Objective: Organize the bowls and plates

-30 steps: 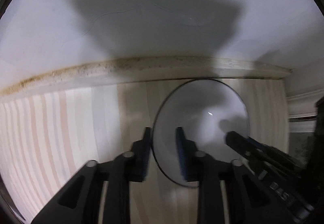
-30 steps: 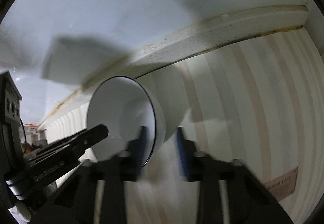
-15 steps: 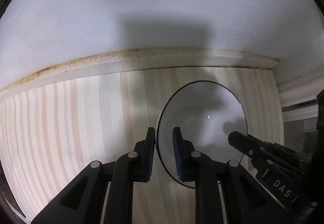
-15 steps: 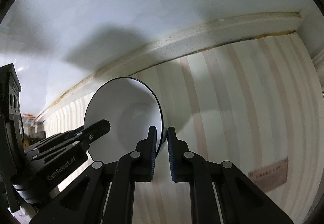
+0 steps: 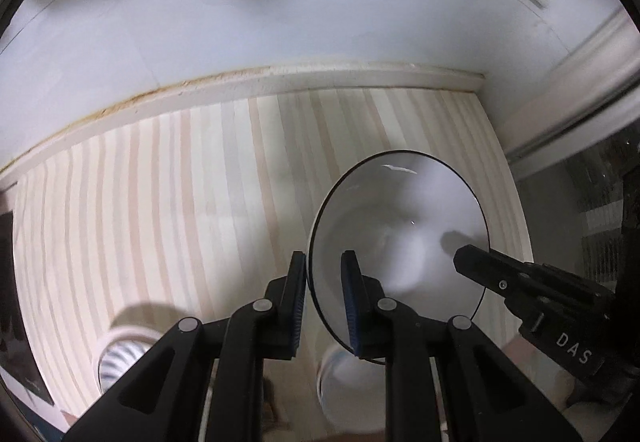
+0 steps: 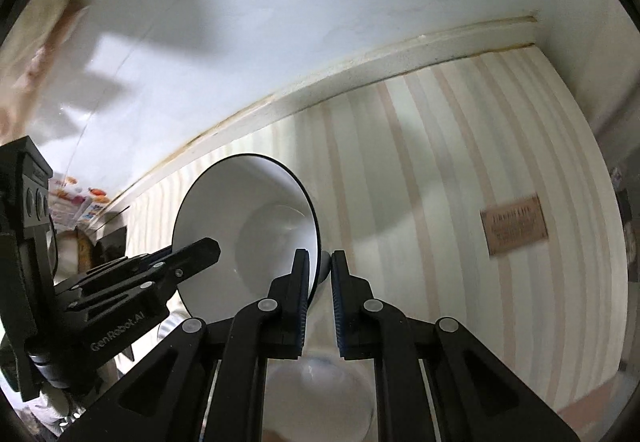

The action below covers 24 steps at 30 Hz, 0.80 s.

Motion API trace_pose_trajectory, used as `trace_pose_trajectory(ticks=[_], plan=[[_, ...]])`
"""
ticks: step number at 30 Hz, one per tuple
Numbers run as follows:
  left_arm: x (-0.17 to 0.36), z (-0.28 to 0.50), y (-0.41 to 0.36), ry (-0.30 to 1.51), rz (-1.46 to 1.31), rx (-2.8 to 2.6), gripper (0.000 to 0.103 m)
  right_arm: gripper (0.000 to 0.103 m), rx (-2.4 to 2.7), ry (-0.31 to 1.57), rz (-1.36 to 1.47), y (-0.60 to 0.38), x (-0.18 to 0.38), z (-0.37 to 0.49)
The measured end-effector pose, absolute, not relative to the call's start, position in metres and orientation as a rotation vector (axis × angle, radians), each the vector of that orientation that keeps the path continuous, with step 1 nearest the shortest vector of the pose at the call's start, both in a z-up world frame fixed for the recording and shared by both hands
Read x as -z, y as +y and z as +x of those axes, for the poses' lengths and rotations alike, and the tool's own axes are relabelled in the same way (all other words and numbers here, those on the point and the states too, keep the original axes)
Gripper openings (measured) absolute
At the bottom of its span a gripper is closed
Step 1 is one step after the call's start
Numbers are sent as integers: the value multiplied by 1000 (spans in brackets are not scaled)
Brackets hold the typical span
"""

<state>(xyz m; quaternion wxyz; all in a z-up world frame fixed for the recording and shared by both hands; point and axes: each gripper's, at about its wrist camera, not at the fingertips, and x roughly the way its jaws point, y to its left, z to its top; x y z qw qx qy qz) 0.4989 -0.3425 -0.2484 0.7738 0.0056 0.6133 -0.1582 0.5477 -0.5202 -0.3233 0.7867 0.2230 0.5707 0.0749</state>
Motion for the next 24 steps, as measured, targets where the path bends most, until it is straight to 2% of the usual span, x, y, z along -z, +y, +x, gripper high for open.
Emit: trace_pose_trajectory(ticks=[12,24], plan=[[261,429,-326,1374,16,373,15,13,-144,1282,462,-501,322,443],[294,402,-334,1444,75,375,15,13,-115,1349,465,-502,361,413]])
